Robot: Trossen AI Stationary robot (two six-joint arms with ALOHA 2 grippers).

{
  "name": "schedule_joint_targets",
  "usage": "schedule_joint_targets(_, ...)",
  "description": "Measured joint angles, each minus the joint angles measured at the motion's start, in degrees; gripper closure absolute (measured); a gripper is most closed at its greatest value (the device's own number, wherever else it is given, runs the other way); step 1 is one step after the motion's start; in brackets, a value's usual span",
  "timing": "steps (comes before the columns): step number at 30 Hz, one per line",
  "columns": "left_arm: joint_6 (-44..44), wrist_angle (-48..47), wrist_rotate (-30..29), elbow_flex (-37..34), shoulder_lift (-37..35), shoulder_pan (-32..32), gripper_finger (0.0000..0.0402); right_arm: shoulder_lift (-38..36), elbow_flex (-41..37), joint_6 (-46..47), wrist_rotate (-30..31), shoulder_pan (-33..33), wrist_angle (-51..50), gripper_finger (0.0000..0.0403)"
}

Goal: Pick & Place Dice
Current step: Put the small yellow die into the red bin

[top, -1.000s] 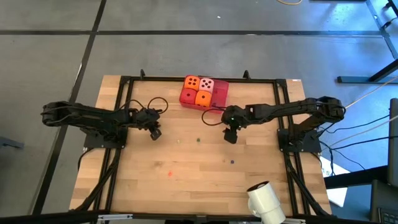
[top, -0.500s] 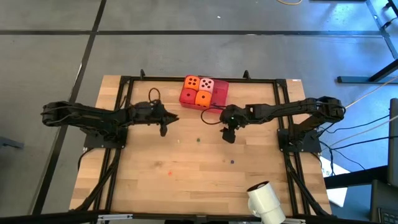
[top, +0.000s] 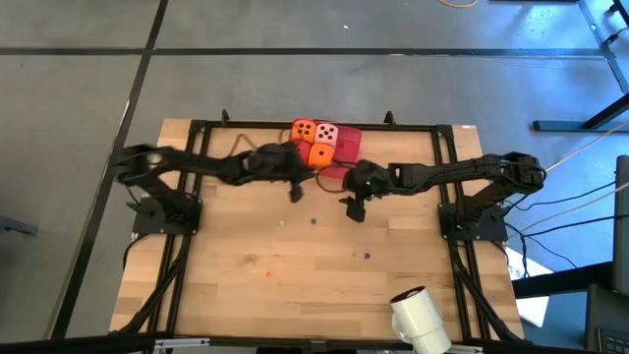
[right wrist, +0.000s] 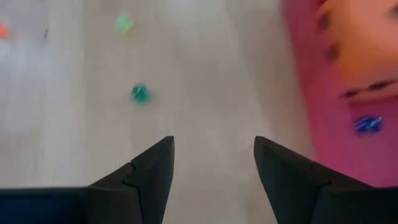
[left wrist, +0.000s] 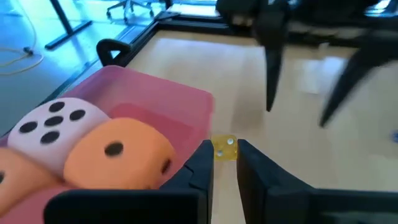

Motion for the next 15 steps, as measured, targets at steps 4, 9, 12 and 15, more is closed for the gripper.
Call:
schedule_joint_targets(4,2.7,0.0,0.2,8.9,11.1,2.0,0.0353,0.0,0.0,1.3,13.7,-1.9,5.5,0.0182)
schedule_joint_targets(9,8.0,-0.1,0.3,18.8,21.4,2.7,0.0347,0.0,0.0,6.7,33.1,-5.1,9.1,0.0182)
schedule_joint_targets(12,9.4,0.0,0.8,23.7,26.0,2.7,0.0346,0.0,0.0,10.6,31.0,-7.0,9.2,0.0182)
schedule_joint_targets(15,11.3,-1.8,3.7,26.0,27.9,3.4,0.0346,0.0,0.0,11.9,25.7,-8.7,6.0,0.0182)
